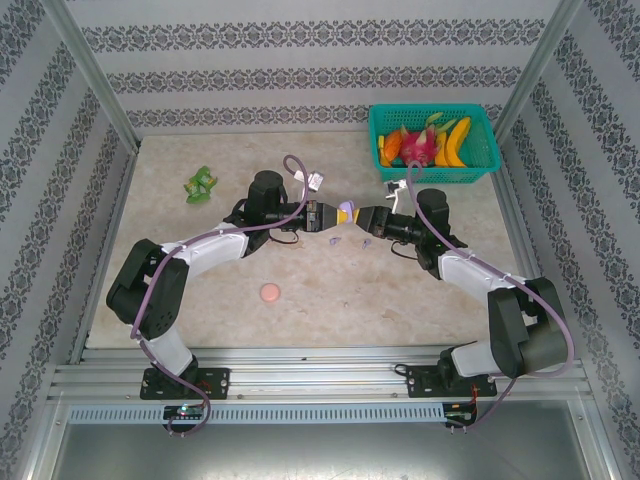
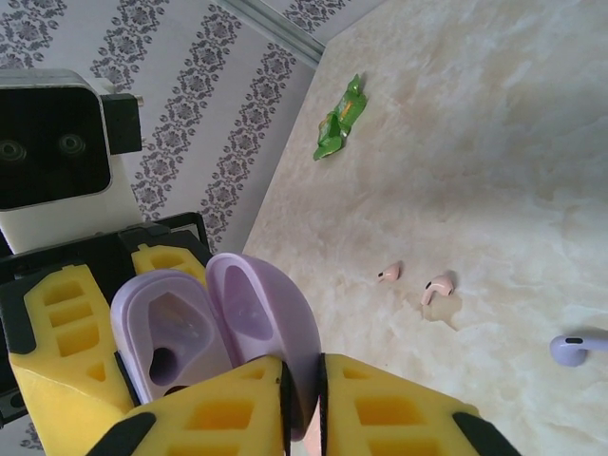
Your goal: Insert wireless bluetooth earbuds into charging case
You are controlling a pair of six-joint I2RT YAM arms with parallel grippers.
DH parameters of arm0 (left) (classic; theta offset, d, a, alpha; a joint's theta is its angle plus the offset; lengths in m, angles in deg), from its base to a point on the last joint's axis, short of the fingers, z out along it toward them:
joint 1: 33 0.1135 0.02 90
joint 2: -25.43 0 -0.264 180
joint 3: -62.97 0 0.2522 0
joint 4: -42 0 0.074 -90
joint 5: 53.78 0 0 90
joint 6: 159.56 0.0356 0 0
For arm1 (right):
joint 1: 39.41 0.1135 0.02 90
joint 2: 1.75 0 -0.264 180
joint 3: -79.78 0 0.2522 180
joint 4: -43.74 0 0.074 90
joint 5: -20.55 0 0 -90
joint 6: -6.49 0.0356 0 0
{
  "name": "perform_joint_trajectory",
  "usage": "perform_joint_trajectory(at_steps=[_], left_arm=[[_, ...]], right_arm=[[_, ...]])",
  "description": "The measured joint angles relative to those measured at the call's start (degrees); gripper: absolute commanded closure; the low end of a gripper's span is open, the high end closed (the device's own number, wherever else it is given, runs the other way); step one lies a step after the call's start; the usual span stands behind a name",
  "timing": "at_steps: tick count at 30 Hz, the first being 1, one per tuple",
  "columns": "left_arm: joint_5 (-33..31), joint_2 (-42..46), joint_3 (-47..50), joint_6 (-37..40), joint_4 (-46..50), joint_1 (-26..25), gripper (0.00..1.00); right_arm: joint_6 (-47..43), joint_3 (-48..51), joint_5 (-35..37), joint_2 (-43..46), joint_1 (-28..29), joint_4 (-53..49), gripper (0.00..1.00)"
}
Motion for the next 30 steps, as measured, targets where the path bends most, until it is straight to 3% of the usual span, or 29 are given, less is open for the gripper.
perform_joint_trajectory(at_steps=[5, 9, 13, 17, 22, 26, 30], left_arm=[[0.0, -0.3, 0.0, 0.0, 0.0, 0.0, 0.97], [0.0, -0.7, 0.0, 0.0, 0.0, 0.0, 0.85], [-0.3, -0.8, 0.0, 0.1, 0.0, 0.0, 0.62], [-1.2, -0.8, 0.0, 0.2, 0.2, -0.1, 0.27], [-2.8, 0.5, 0.0, 2.5, 4.7, 0.3, 0.02], [-4.7, 6.2, -0.6, 6.6, 14.1, 2.3, 0.00], [-8.6, 10.1, -9.5, 14.6, 28.7, 3.7, 0.00]], right_arm=[[-0.2, -0.2, 0.0, 0.0, 0.0, -1.0, 0.96], [-0.4, -0.3, 0.2, 0.0, 0.0, -2.2, 0.99], [-0.9, -0.4, 0.6, 0.0, 0.0, -2.8, 1.00], [-1.4, -0.5, 1.8, 0.0, 0.4, -3.9, 1.00], [-2.4, -0.5, 3.3, 0.0, 0.4, -5.8, 1.00], [-3.7, -0.7, 4.3, 0.0, 0.4, -7.5, 1.00], [-5.6, -1.4, 5.7, 0.0, 0.4, -9.2, 1.00]])
